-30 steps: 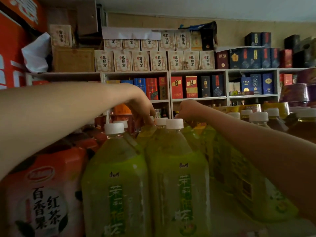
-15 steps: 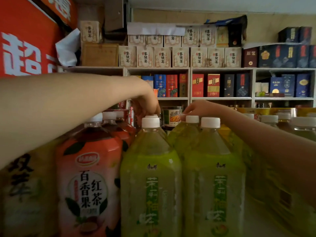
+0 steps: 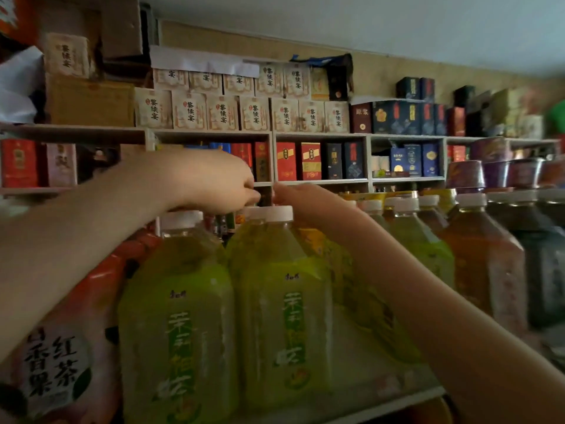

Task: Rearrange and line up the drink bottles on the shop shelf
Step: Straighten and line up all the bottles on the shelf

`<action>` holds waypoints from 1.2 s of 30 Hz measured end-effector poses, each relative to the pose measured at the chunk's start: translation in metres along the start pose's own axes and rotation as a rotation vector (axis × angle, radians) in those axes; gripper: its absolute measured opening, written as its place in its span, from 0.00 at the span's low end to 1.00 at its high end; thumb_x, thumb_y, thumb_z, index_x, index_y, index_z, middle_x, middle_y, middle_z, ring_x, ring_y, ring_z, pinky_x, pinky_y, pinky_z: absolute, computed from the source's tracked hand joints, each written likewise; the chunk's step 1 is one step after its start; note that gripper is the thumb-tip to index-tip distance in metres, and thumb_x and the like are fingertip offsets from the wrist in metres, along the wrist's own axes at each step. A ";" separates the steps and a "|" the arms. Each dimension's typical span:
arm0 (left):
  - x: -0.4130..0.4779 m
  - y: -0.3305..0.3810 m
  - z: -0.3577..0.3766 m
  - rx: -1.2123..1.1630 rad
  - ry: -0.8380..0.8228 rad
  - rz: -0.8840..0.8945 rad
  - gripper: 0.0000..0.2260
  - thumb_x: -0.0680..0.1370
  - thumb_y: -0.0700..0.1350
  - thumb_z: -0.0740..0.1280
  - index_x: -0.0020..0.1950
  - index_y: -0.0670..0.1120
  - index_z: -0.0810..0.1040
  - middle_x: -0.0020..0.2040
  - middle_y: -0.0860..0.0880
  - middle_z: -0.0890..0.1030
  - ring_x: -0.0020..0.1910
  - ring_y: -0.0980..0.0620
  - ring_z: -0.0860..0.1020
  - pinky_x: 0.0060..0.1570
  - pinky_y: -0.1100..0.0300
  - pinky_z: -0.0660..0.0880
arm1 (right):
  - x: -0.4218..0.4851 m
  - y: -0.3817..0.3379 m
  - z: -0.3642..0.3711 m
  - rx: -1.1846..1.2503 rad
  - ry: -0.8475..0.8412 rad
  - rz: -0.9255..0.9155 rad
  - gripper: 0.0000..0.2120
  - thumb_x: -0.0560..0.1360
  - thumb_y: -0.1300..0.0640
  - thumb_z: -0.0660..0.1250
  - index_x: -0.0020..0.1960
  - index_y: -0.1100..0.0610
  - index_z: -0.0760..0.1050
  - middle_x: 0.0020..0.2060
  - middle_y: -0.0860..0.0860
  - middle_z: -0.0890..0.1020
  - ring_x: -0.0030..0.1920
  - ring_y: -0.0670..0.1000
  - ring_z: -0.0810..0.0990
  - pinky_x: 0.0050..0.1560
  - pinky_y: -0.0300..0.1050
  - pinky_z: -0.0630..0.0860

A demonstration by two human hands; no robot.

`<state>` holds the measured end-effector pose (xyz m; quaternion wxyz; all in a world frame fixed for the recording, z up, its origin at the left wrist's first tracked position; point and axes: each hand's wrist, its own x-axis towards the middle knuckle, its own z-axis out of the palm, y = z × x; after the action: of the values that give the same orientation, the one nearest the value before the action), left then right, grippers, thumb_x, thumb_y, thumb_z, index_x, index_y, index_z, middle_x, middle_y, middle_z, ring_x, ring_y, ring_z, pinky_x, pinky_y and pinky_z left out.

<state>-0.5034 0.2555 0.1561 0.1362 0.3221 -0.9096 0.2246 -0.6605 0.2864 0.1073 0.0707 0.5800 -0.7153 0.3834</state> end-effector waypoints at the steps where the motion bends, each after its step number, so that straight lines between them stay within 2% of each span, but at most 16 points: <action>1: -0.013 0.007 0.001 -0.086 0.125 -0.035 0.16 0.81 0.53 0.56 0.62 0.47 0.76 0.54 0.46 0.79 0.49 0.51 0.75 0.50 0.54 0.74 | -0.010 0.001 0.000 0.039 0.062 -0.002 0.16 0.80 0.50 0.58 0.63 0.56 0.72 0.53 0.54 0.80 0.51 0.50 0.79 0.51 0.45 0.78; 4: -0.055 0.046 0.013 -0.401 0.571 -0.059 0.16 0.81 0.48 0.58 0.67 0.47 0.72 0.59 0.44 0.78 0.48 0.51 0.75 0.46 0.60 0.70 | -0.063 0.012 -0.009 0.193 0.230 -0.040 0.13 0.80 0.48 0.58 0.55 0.52 0.77 0.41 0.43 0.79 0.37 0.36 0.76 0.31 0.28 0.70; 6: -0.079 0.077 0.025 -0.529 0.794 -0.015 0.17 0.80 0.46 0.62 0.69 0.46 0.71 0.63 0.46 0.77 0.56 0.51 0.76 0.52 0.66 0.65 | -0.094 0.025 -0.011 0.231 0.357 -0.090 0.13 0.79 0.50 0.59 0.59 0.52 0.76 0.45 0.41 0.80 0.40 0.31 0.75 0.32 0.21 0.69; 8: -0.094 0.113 0.040 -0.630 0.850 0.023 0.18 0.78 0.45 0.63 0.68 0.46 0.71 0.64 0.49 0.76 0.53 0.60 0.73 0.52 0.75 0.64 | -0.124 0.038 -0.012 0.266 0.504 -0.131 0.12 0.79 0.51 0.61 0.60 0.52 0.76 0.46 0.39 0.80 0.43 0.32 0.76 0.38 0.19 0.68; 10: -0.093 0.141 0.056 -0.772 0.796 0.051 0.19 0.77 0.44 0.64 0.68 0.47 0.71 0.63 0.52 0.75 0.48 0.67 0.70 0.49 0.82 0.65 | -0.149 0.051 -0.014 0.311 0.600 -0.162 0.08 0.79 0.54 0.62 0.57 0.50 0.75 0.44 0.37 0.79 0.46 0.33 0.77 0.43 0.24 0.71; 12: -0.082 0.169 0.071 -0.921 0.667 0.035 0.20 0.77 0.45 0.64 0.69 0.49 0.69 0.63 0.54 0.75 0.45 0.71 0.70 0.46 0.84 0.65 | -0.169 0.070 -0.017 0.315 0.652 -0.115 0.11 0.78 0.55 0.61 0.60 0.50 0.74 0.49 0.40 0.80 0.51 0.38 0.78 0.51 0.34 0.75; 14: -0.065 0.195 0.088 -1.033 0.517 -0.058 0.21 0.77 0.47 0.65 0.70 0.51 0.67 0.64 0.56 0.73 0.43 0.69 0.72 0.37 0.78 0.70 | -0.184 0.094 -0.022 0.337 0.659 -0.042 0.14 0.78 0.57 0.61 0.63 0.50 0.72 0.56 0.45 0.78 0.56 0.45 0.77 0.56 0.48 0.77; 16: -0.045 0.215 0.105 -1.159 0.332 -0.159 0.24 0.76 0.51 0.66 0.71 0.53 0.64 0.61 0.61 0.73 0.45 0.67 0.72 0.31 0.75 0.68 | -0.192 0.116 -0.023 0.338 0.614 0.041 0.18 0.78 0.57 0.62 0.67 0.50 0.68 0.61 0.47 0.75 0.60 0.49 0.75 0.58 0.53 0.75; 18: -0.028 0.231 0.120 -1.290 0.222 -0.227 0.29 0.74 0.52 0.69 0.71 0.55 0.60 0.56 0.63 0.73 0.42 0.68 0.71 0.29 0.74 0.67 | -0.199 0.131 -0.020 0.398 0.531 0.065 0.23 0.78 0.56 0.63 0.71 0.49 0.63 0.64 0.47 0.73 0.62 0.50 0.74 0.59 0.53 0.75; 21: -0.010 0.239 0.130 -1.481 0.175 -0.338 0.40 0.67 0.54 0.75 0.73 0.56 0.56 0.58 0.58 0.74 0.48 0.62 0.72 0.37 0.70 0.68 | -0.206 0.146 -0.016 0.440 0.432 0.009 0.25 0.77 0.55 0.63 0.72 0.48 0.61 0.66 0.46 0.70 0.65 0.47 0.71 0.61 0.52 0.74; 24: -0.009 0.238 0.132 -1.560 0.125 -0.388 0.50 0.54 0.63 0.77 0.71 0.57 0.58 0.57 0.58 0.75 0.49 0.60 0.73 0.41 0.65 0.72 | -0.211 0.156 -0.010 0.396 0.388 -0.037 0.26 0.78 0.56 0.63 0.74 0.49 0.59 0.72 0.46 0.64 0.71 0.44 0.62 0.69 0.44 0.65; 25: -0.010 0.238 0.133 -1.562 0.112 -0.390 0.51 0.51 0.64 0.77 0.70 0.58 0.60 0.54 0.60 0.76 0.47 0.63 0.74 0.39 0.66 0.72 | -0.212 0.157 -0.009 0.401 0.380 -0.054 0.27 0.78 0.57 0.63 0.74 0.48 0.58 0.73 0.45 0.61 0.72 0.42 0.59 0.69 0.38 0.62; 27: -0.011 0.238 0.134 -1.575 0.098 -0.375 0.42 0.56 0.60 0.79 0.66 0.54 0.68 0.47 0.62 0.81 0.42 0.66 0.78 0.31 0.72 0.73 | -0.213 0.158 -0.007 0.411 0.360 -0.088 0.29 0.78 0.59 0.62 0.75 0.47 0.54 0.75 0.44 0.57 0.73 0.40 0.54 0.65 0.27 0.56; 30: -0.013 0.240 0.136 -1.603 0.055 -0.358 0.29 0.62 0.57 0.79 0.60 0.58 0.75 0.46 0.63 0.83 0.44 0.66 0.80 0.37 0.70 0.75 | -0.213 0.159 0.001 0.426 0.363 -0.098 0.32 0.78 0.61 0.62 0.75 0.45 0.51 0.75 0.42 0.52 0.74 0.40 0.51 0.60 0.19 0.53; 33: -0.015 0.238 0.135 -1.591 0.008 -0.317 0.21 0.63 0.56 0.78 0.53 0.63 0.77 0.46 0.64 0.82 0.42 0.68 0.80 0.34 0.72 0.74 | -0.213 0.155 0.010 0.418 0.412 -0.120 0.34 0.78 0.63 0.61 0.75 0.43 0.48 0.74 0.39 0.48 0.74 0.40 0.47 0.69 0.34 0.57; 36: -0.013 0.235 0.137 -1.616 0.008 -0.382 0.36 0.57 0.58 0.80 0.62 0.58 0.72 0.50 0.60 0.83 0.48 0.60 0.81 0.43 0.62 0.79 | -0.213 0.150 0.015 0.378 0.434 -0.104 0.36 0.77 0.62 0.62 0.75 0.43 0.45 0.74 0.38 0.45 0.74 0.41 0.46 0.71 0.46 0.60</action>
<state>-0.6595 0.3566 -0.0421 0.3644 0.2731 -0.7199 -0.5238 -0.7206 0.4472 -0.0894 0.1321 0.5231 -0.5687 0.6209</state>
